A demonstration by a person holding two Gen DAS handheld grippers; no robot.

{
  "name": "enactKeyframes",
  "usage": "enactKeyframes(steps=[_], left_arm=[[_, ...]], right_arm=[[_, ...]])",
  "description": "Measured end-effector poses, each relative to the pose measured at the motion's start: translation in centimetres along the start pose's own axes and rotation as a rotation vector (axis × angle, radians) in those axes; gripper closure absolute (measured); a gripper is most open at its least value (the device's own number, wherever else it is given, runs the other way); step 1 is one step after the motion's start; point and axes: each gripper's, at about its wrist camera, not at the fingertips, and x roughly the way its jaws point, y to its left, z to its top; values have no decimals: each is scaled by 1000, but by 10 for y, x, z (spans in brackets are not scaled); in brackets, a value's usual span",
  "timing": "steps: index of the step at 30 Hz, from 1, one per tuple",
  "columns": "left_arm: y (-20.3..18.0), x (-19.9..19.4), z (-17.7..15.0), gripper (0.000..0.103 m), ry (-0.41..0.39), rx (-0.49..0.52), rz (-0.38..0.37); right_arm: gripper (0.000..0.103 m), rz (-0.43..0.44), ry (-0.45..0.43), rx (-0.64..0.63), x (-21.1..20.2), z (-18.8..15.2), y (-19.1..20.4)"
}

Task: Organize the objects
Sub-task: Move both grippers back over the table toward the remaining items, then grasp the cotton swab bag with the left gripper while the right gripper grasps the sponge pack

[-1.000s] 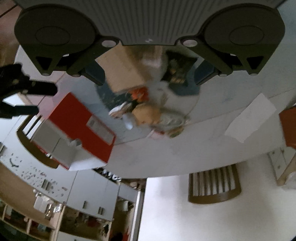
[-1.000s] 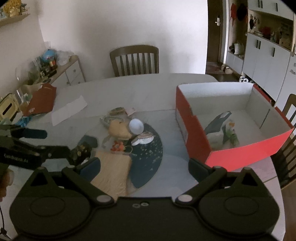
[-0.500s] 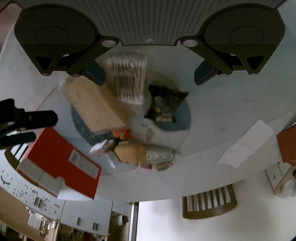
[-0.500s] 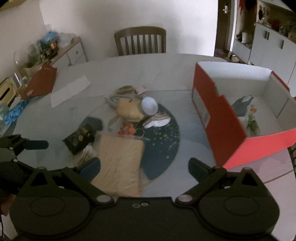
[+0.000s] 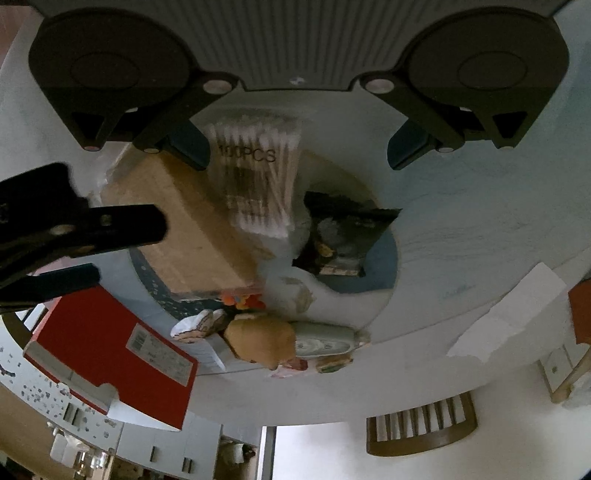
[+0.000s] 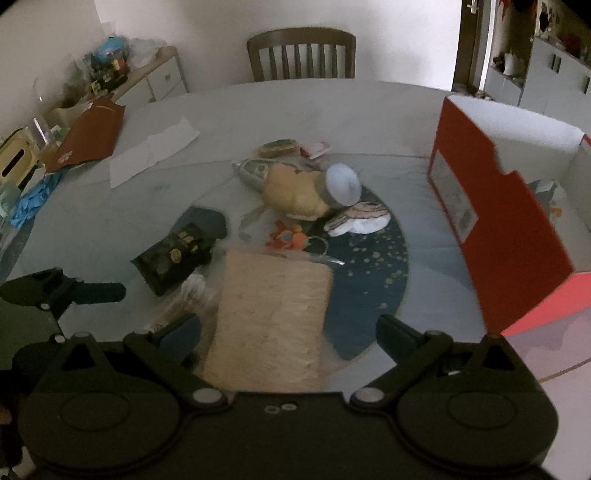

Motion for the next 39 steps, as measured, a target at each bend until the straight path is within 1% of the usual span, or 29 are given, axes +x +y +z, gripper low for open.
enactKeyframes(steps=[6, 8, 12, 15, 16, 18, 20, 21, 23, 24, 26, 27, 28, 30, 33, 37, 39], left_arm=[[-12, 9, 0, 0, 23, 24, -3], [-16, 11, -1, 0, 16, 37, 14], [-19, 12, -2, 1, 3, 44, 26], [-20, 12, -4, 1, -6, 38, 31], [-20, 12, -4, 2, -9, 37, 35], [-21, 10, -4, 6, -15, 36, 40], [-22, 9, -4, 10, -19, 31, 43], [-23, 8, -5, 13, -22, 28, 46], [-25, 5, -4, 28, -30, 27, 49], [-26, 3, -4, 33, -31, 30, 48], [-30, 1, -3, 46, -30, 42, 42], [-32, 1, -3, 51, -27, 44, 42], [-33, 0, -3, 52, -24, 43, 41], [-34, -2, -3, 59, -16, 34, 42], [-34, -3, -3, 61, -3, 7, 34], [-33, -7, -4, 63, 17, -43, 1], [-35, -13, -3, 63, 15, -58, -15]], right_arm=[[2, -10, 42, -17, 15, -1, 6], [2, -28, 56, -21, 21, -3, 5], [2, -37, 80, -1, 29, -6, -3], [5, -34, 87, 7, 32, -9, -6], [8, -33, 89, 4, 33, -9, -6], [9, -28, 95, -9, 34, -10, -5], [15, -21, 97, -18, 33, -10, -4], [17, -18, 97, -20, 33, -11, -3], [20, -13, 95, -24, 32, -11, -3], [22, -9, 96, -25, 32, -11, -3], [27, -9, 95, -26, 31, -11, -3], [28, -10, 96, -25, 30, -10, -3], [29, -10, 99, -27, 29, -11, -3], [30, -19, 102, -32, 27, -11, -2], [31, -26, 91, -34, 21, -13, -4], [32, -20, 70, -13, 5, -15, -11], [32, -19, 58, -8, -5, -15, -14]])
